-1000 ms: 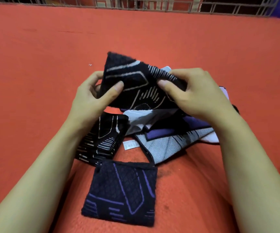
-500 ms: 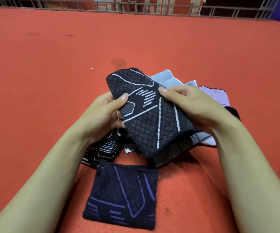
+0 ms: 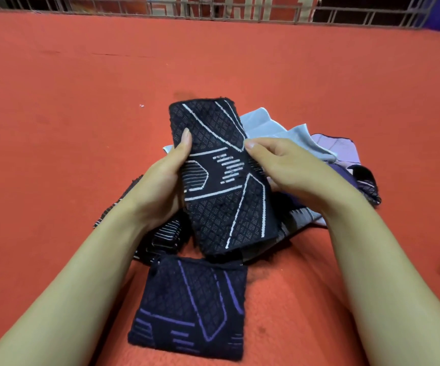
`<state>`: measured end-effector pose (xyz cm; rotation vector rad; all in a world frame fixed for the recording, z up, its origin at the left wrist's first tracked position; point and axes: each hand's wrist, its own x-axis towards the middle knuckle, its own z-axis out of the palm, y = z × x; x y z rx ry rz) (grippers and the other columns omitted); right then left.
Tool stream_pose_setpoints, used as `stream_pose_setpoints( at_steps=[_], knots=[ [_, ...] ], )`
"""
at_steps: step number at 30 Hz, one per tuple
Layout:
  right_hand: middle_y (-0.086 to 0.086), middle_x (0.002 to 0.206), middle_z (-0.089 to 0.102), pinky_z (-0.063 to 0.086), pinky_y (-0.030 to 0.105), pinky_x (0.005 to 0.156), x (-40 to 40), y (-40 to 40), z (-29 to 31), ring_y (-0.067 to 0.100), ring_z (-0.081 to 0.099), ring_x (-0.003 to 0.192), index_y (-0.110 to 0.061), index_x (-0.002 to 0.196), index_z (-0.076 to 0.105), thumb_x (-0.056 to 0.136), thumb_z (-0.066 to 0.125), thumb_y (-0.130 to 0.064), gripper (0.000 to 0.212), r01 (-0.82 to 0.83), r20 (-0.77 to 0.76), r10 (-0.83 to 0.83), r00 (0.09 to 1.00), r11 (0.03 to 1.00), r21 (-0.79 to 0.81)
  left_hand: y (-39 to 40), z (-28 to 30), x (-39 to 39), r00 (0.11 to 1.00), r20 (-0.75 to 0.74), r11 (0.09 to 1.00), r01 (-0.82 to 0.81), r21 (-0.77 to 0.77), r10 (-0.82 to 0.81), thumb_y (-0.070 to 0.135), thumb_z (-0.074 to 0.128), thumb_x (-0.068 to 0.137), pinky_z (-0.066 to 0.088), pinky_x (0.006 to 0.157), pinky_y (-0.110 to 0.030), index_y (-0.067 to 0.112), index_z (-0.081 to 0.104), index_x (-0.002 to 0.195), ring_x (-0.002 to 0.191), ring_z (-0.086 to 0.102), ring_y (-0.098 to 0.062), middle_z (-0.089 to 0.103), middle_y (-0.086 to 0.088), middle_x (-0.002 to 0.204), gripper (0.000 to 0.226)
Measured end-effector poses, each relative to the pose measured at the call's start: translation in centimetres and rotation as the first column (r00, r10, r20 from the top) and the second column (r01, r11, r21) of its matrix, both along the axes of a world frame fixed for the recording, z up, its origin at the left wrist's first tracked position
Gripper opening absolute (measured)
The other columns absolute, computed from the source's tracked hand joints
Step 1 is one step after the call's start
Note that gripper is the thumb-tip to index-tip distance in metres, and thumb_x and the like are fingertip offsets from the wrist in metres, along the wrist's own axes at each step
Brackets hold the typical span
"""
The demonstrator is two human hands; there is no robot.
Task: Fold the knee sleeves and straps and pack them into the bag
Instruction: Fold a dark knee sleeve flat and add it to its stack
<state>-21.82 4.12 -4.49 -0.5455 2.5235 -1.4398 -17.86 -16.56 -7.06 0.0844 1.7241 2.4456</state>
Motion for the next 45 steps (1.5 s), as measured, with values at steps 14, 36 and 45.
stream_pose_setpoints(
  at_steps=[14,36,45],
  knots=[
    [0.006,0.104,0.078,0.057,0.051,0.096,0.6,-2.2,-0.4,0.026,0.074,0.101,-0.008,0.107,0.069,0.102,0.049,-0.039,0.038,-0.008,-0.019,0.007,1.0,0.998,-0.058,0.8,-0.5,-0.4,0.982,-0.06,0.984,-0.179,-0.021,0.178,0.04,0.058,0.105,0.062,0.087,-0.032,0.027,0.043,0.136,0.109,0.074,-0.012,0.07,0.001,0.128,0.037],
    [0.02,0.118,0.073,0.061,0.038,0.082,-0.8,2.4,-0.9,0.027,0.069,0.098,-0.017,0.135,0.063,0.105,0.055,-0.006,0.033,-0.086,0.143,0.179,0.973,0.864,-0.496,-1.2,-0.5,0.1,0.982,-0.164,0.946,0.038,-0.323,-0.096,0.018,0.058,0.102,0.056,0.065,-0.019,0.018,0.068,0.12,0.083,0.073,-0.007,0.078,-0.001,0.105,0.021],
    [0.018,0.113,0.069,0.045,0.057,0.099,-1.0,2.9,-1.8,0.037,0.057,0.106,-0.02,0.108,0.077,0.089,0.073,-0.022,0.019,-0.038,0.159,0.16,0.974,0.812,-0.583,-1.3,-0.5,0.0,0.978,-0.186,0.973,0.054,-0.224,-0.097,0.011,0.059,0.099,0.045,0.049,-0.015,0.022,0.068,0.126,0.052,0.043,-0.003,0.054,0.005,0.071,0.031]
  ],
)
